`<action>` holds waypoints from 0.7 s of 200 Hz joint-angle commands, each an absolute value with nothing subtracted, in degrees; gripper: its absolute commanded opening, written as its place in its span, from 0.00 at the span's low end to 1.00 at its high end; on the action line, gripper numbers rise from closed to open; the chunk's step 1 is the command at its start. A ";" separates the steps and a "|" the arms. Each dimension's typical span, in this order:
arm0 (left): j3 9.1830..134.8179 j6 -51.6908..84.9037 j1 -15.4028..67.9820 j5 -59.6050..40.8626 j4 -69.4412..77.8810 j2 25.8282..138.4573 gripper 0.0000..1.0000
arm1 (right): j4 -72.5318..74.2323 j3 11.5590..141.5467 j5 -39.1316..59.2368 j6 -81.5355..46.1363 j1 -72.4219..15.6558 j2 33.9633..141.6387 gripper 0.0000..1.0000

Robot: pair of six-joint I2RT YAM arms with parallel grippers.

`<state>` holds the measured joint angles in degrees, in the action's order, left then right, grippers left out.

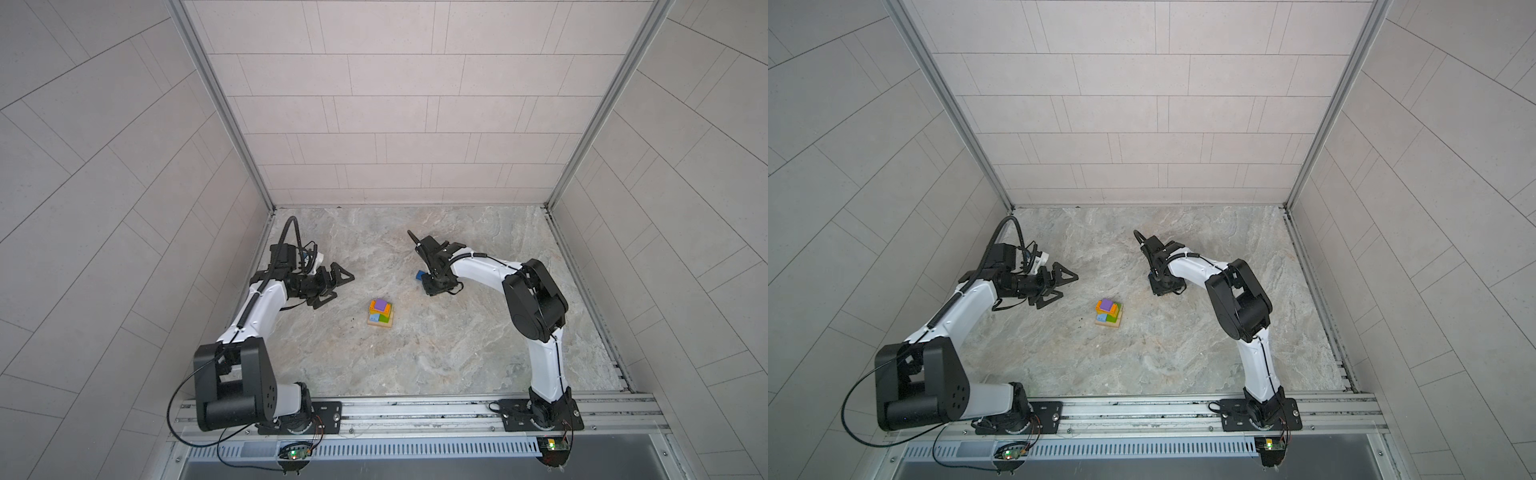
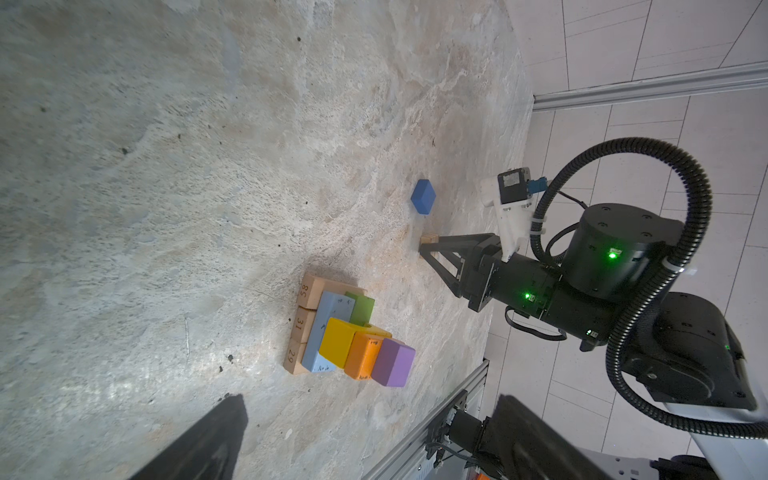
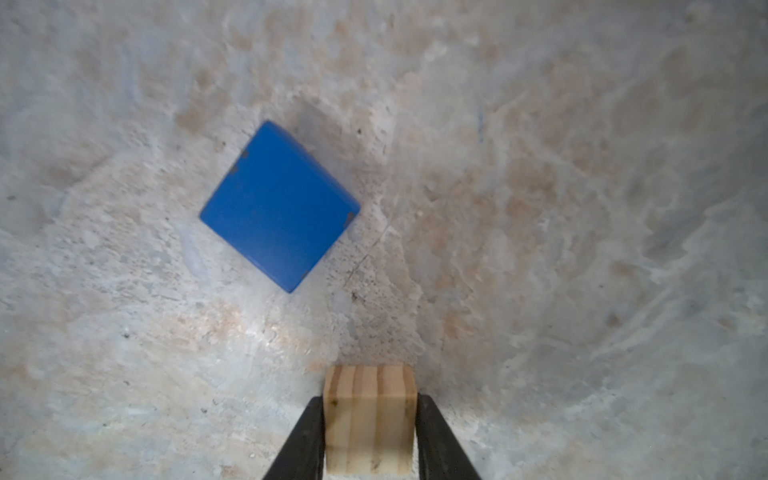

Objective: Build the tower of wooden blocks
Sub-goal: 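Lower the right gripper onto the small wood block and close it, then lift and carry the small wood block above the stack with the right gripper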

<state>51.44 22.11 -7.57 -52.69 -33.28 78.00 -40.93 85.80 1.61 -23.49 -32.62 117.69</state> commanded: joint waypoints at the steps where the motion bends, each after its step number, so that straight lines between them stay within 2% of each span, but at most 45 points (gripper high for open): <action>1: 51.17 21.69 -7.38 -52.81 -33.64 77.08 1.00 | -42.62 85.47 -0.25 -24.07 -33.04 117.56 0.36; 140: 51.22 21.62 -7.35 -53.06 -33.75 77.19 1.00 | -47.22 88.36 -2.90 -19.69 -34.06 113.41 0.25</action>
<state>51.44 22.11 -7.57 -52.69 -33.28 78.00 -43.97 86.63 -1.56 -21.76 -33.08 117.43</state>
